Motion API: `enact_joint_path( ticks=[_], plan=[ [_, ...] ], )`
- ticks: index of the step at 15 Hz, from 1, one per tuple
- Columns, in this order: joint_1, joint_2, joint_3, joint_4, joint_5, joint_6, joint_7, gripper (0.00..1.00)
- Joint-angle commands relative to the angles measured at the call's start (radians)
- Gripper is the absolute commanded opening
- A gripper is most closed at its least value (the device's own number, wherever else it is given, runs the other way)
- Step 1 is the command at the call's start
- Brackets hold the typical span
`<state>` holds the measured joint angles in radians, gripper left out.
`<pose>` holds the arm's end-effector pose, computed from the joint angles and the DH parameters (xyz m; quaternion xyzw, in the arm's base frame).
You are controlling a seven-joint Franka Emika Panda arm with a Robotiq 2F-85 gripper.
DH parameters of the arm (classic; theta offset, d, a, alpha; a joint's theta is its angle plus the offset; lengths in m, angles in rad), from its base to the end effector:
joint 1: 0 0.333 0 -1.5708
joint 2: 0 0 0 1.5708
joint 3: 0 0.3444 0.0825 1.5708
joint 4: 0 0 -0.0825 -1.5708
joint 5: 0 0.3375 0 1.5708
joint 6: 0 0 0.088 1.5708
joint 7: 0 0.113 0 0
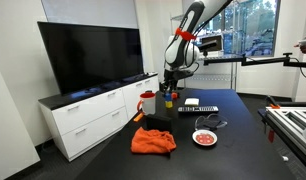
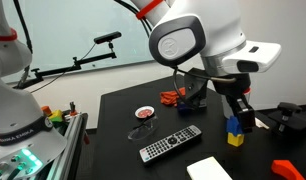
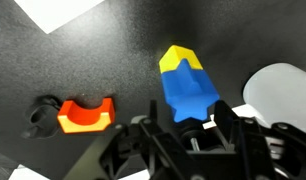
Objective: Put the blue block on the yellow block
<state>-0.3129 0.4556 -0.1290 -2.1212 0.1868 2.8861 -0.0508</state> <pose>0.5343 -0.2588 0.2863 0.9514 -0.2645 0.1551 0.0282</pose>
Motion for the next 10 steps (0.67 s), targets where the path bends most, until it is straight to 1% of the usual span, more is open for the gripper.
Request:
enact_joint_path(
  ticks=[1,2,3,4,5,6,7,8,9,10],
  plan=[
    [0.004,-0.013,-0.007,0.013,-0.01,-0.016,0.019,0.94],
    [0.004,-0.013,-0.008,0.013,-0.01,-0.016,0.022,1.0],
    [0.003,-0.022,-0.008,0.012,-0.01,-0.032,0.024,1.0],
    [-0.022,-0.077,0.025,-0.013,0.014,-0.073,-0.005,1.0],
    [-0.023,-0.123,0.03,-0.035,0.015,-0.095,-0.013,1.0],
    [-0.033,-0.216,0.051,-0.085,0.031,-0.128,-0.046,1.0],
    [-0.039,-0.259,0.068,-0.096,0.054,-0.148,-0.073,1.0],
    [-0.033,-0.32,0.076,-0.11,0.077,-0.194,-0.101,1.0],
    [-0.042,-0.391,0.096,-0.131,0.099,-0.267,-0.137,1.0],
    [0.0,-0.459,0.063,-0.152,0.109,-0.341,-0.156,1.0]
  ],
)
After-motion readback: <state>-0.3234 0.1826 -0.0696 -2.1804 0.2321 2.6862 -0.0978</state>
